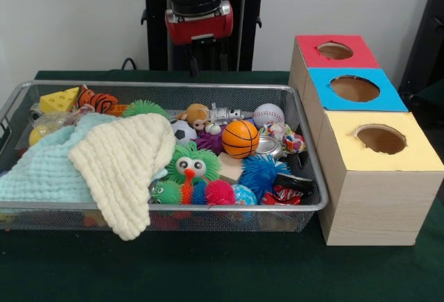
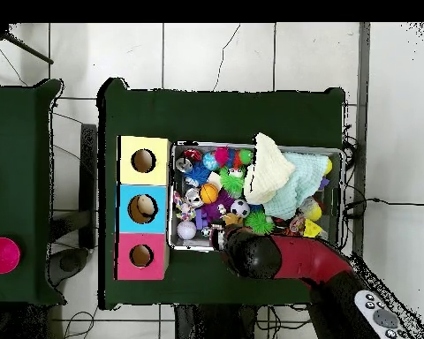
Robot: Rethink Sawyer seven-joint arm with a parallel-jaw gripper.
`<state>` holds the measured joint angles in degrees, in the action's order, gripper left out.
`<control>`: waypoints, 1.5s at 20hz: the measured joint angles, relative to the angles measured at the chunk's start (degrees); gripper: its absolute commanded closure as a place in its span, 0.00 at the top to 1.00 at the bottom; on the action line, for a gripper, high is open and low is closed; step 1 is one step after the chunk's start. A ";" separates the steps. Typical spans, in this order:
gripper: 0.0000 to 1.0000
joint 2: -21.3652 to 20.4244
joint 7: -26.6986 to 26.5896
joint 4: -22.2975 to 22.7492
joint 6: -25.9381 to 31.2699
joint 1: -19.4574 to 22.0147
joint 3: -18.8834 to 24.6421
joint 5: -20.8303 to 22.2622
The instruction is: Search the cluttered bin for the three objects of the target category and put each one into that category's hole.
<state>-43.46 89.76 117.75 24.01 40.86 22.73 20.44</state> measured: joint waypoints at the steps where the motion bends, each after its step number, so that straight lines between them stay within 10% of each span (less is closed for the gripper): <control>1: 1.00 0.81 0.00 -0.25 0.01 0.02 0.00 0.29; 30: 1.00 14.23 0.00 -7.54 0.02 0.97 0.28 5.83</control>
<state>-29.23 89.76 110.21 24.04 41.83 23.01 26.27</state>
